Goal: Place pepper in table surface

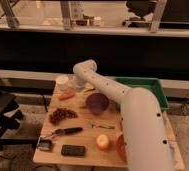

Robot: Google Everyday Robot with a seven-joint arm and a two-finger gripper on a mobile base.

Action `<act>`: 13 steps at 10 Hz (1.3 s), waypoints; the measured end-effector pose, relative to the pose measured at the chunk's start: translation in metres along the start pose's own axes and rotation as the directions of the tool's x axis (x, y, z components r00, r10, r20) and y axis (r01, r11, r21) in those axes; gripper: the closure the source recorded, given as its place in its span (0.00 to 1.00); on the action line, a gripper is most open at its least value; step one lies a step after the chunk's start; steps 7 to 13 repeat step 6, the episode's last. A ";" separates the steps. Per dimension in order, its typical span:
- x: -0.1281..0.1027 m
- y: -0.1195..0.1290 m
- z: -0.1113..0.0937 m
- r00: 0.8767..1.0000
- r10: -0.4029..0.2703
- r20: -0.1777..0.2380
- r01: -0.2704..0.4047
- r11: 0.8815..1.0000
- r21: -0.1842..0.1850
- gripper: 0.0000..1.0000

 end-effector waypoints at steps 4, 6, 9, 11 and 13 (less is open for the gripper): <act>0.000 0.001 -0.009 1.000 0.004 -0.006 -0.004 1.000 0.002 0.20; 0.001 0.000 -0.023 1.000 0.005 -0.009 -0.005 1.000 0.007 0.20; 0.001 0.000 -0.023 1.000 0.005 -0.009 -0.005 1.000 0.007 0.20; 0.001 0.000 -0.023 1.000 0.005 -0.009 -0.005 1.000 0.007 0.20; 0.001 0.000 -0.023 1.000 0.005 -0.009 -0.005 1.000 0.007 0.20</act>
